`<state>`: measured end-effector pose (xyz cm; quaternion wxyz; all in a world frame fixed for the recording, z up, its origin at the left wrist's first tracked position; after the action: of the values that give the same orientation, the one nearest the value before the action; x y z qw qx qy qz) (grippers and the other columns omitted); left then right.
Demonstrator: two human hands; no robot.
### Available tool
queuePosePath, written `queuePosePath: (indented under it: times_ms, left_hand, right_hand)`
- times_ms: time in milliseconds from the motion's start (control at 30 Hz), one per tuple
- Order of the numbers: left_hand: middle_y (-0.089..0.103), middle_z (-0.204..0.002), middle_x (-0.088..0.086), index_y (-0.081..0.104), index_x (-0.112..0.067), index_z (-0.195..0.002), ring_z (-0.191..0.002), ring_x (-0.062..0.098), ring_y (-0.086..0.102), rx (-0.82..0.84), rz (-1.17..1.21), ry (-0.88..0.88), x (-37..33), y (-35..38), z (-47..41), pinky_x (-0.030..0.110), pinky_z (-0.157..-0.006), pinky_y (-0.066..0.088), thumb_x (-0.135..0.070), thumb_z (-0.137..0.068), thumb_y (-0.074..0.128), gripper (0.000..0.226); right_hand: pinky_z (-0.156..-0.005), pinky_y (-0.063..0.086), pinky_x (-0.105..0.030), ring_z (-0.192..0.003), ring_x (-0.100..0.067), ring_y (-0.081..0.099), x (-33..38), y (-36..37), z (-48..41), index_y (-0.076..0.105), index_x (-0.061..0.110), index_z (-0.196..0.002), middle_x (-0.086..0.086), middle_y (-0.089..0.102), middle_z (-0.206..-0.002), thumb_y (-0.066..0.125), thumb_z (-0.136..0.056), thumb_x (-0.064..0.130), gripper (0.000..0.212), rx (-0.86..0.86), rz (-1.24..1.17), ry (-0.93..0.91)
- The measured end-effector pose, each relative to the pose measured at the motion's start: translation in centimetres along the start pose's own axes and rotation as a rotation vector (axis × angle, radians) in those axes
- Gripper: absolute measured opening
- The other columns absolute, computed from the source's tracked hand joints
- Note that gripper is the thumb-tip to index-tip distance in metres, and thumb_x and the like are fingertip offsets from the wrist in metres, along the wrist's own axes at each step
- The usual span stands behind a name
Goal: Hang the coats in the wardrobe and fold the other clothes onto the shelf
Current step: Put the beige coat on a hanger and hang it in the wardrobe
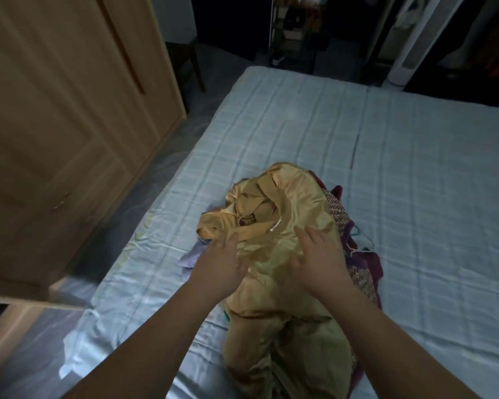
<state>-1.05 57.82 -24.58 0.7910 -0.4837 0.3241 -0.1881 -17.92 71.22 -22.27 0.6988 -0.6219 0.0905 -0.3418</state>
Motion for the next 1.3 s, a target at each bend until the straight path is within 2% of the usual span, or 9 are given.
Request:
queuePosePath:
  times_ms: [233, 467, 633, 767, 933, 1000, 1100, 1200, 1300]
  left_hand:
    - [0.048, -0.144, 0.012, 0.033, -0.012, -0.149, -0.129, 0.033, 0.049, 0.089, 0.117, -0.1, 4.6, 3.7, -9.7, 0.04, -0.102, 0.04, -0.044, -0.094, 0.052, 0.066]
    - [0.061, -0.114, 0.02, 0.051, 0.004, -0.127, -0.105, 0.034, 0.061, 0.217, 0.398, -0.26, 7.2, 11.2, -15.3, 0.043, -0.09, 0.048, -0.037, -0.096, 0.055, 0.051]
    - [0.062, -0.117, 0.014, 0.052, 0.002, -0.127, -0.109, 0.028, 0.06, 0.286, 0.559, -0.347, 7.4, 15.3, -17.3, 0.038, -0.095, 0.046, -0.06, -0.083, 0.064, 0.077]
    - [0.063, -0.124, 0.001, 0.048, -0.017, -0.137, -0.108, 0.017, 0.061, 0.332, 0.774, -0.46, 7.0, 17.2, -16.2, 0.032, -0.09, 0.05, -0.074, -0.062, 0.067, 0.096]
    - [0.067, -0.106, -0.002, 0.056, -0.02, -0.123, -0.088, 0.012, 0.065, 0.599, 0.705, -0.381, 4.2, 18.7, -13.0, 0.03, -0.079, 0.056, -0.04, -0.076, 0.072, 0.053]
    - [0.058, -0.13, -0.003, 0.04, -0.023, -0.142, -0.114, 0.015, 0.06, 0.564, 0.751, -0.327, 2.6, 19.0, -12.0, 0.018, -0.089, 0.044, -0.029, -0.086, 0.07, 0.064]
    - [0.054, -0.141, -0.013, 0.026, -0.031, -0.153, -0.126, 0.007, 0.054, 0.385, 0.886, -0.291, 2.5, 21.1, -11.1, 0.035, -0.107, 0.045, -0.041, -0.082, 0.068, 0.083]
    - [0.064, -0.122, -0.009, 0.047, -0.029, -0.136, -0.111, 0.01, 0.062, 0.248, 1.031, -0.342, 2.1, 19.0, -9.5, 0.039, -0.096, 0.052, -0.033, -0.075, 0.07, 0.065]
    - [0.064, -0.097, -0.002, 0.048, -0.023, -0.125, -0.083, 0.018, 0.063, 0.122, 1.183, -0.377, 1.7, 14.9, -8.2, 0.027, -0.066, 0.05, -0.014, -0.073, 0.067, 0.056]
  right_hand:
    - [-0.108, 0.037, -0.043, -0.128, -0.033, 0.045, 1.7, 7.3, -9.0, 0.042, 0.011, -0.142, -0.014, 0.05, -0.137, 0.054, -0.087, 0.027, 0.058, 0.107, -0.151, 0.075]
    - [-0.101, 0.044, -0.043, -0.116, -0.034, 0.054, 0.3, 13.7, -15.1, 0.045, 0.011, -0.134, -0.013, 0.058, -0.121, 0.052, -0.09, 0.026, 0.047, 0.259, -0.287, 0.225]
    - [-0.102, 0.045, -0.044, -0.12, -0.032, 0.054, -0.1, 16.6, -16.3, 0.026, 0.019, -0.149, -0.013, 0.056, -0.131, 0.055, -0.087, 0.026, 0.069, 0.298, -0.384, 0.274]
    - [-0.098, 0.048, -0.047, -0.115, -0.031, 0.056, 0.0, 16.9, -15.4, 0.021, 0.019, -0.151, -0.012, 0.057, -0.126, 0.053, -0.086, 0.024, 0.074, 0.243, -0.324, 0.22]
    - [-0.089, 0.047, -0.035, -0.105, -0.029, 0.062, -0.9, 17.9, -13.0, 0.04, 0.017, -0.13, -0.009, 0.063, -0.113, 0.059, -0.085, 0.014, 0.049, 0.25, -0.515, 0.388]
    - [-0.089, 0.05, -0.038, -0.102, -0.027, 0.063, -1.0, 18.5, -12.5, 0.04, 0.016, -0.119, -0.007, 0.064, -0.11, 0.059, -0.084, 0.009, 0.04, 0.324, -0.627, 0.492]
    - [-0.082, 0.055, -0.038, -0.095, -0.024, 0.062, -0.8, 18.4, -11.7, 0.039, 0.015, -0.112, -0.008, 0.063, -0.106, 0.059, -0.08, 0.0, 0.041, 0.366, -0.811, 0.577]
    - [-0.076, 0.054, -0.032, -0.093, -0.024, 0.065, -0.6, 16.8, -10.6, 0.047, 0.014, -0.116, -0.004, 0.066, -0.098, 0.059, -0.08, -0.003, 0.041, 0.285, -0.972, 0.572]
    - [-0.08, 0.055, -0.029, -0.087, -0.017, 0.067, 0.9, 14.5, -9.2, 0.049, 0.01, -0.117, -0.004, 0.068, -0.093, 0.059, -0.083, -0.006, 0.039, 0.229, -1.198, 0.507]
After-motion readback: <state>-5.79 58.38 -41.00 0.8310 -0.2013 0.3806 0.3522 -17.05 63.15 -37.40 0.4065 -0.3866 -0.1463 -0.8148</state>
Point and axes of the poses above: each hand's wrist, its own z-axis away from the middle knuckle, its own y-axis out of the palm, x = y × z, the point moved 6 cm from there along -z, towards the middle knuckle
